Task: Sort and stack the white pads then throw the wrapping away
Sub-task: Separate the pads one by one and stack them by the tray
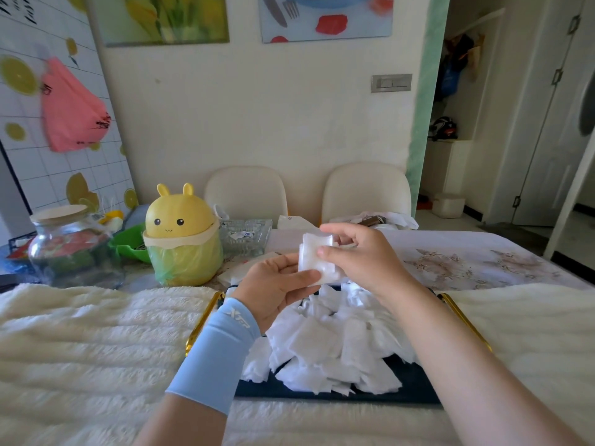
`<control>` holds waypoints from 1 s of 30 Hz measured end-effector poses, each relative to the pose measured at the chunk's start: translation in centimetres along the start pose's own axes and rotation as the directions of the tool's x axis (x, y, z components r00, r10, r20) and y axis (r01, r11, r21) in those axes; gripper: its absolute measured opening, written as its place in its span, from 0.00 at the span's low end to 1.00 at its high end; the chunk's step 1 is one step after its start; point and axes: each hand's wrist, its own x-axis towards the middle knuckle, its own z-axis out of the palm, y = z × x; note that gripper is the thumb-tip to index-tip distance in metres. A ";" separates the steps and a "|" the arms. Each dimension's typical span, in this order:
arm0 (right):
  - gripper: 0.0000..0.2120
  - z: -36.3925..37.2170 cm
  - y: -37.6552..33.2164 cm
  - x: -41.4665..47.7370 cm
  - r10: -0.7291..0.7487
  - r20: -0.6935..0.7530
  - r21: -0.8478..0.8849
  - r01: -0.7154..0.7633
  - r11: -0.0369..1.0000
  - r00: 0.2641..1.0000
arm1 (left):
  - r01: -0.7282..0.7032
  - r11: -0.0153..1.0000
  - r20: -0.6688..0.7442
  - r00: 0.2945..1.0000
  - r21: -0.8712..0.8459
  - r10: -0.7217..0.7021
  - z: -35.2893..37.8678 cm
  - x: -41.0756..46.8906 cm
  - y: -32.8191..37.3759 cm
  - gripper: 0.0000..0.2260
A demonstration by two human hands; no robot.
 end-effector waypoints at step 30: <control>0.14 -0.8 -0.1 0.1 -0.178 -0.008 -0.280 0.168 0.945 0.984 | -0.001 1.000 0.001 1.000 0.023 0.001 0.6 -0.4 0.6 0.13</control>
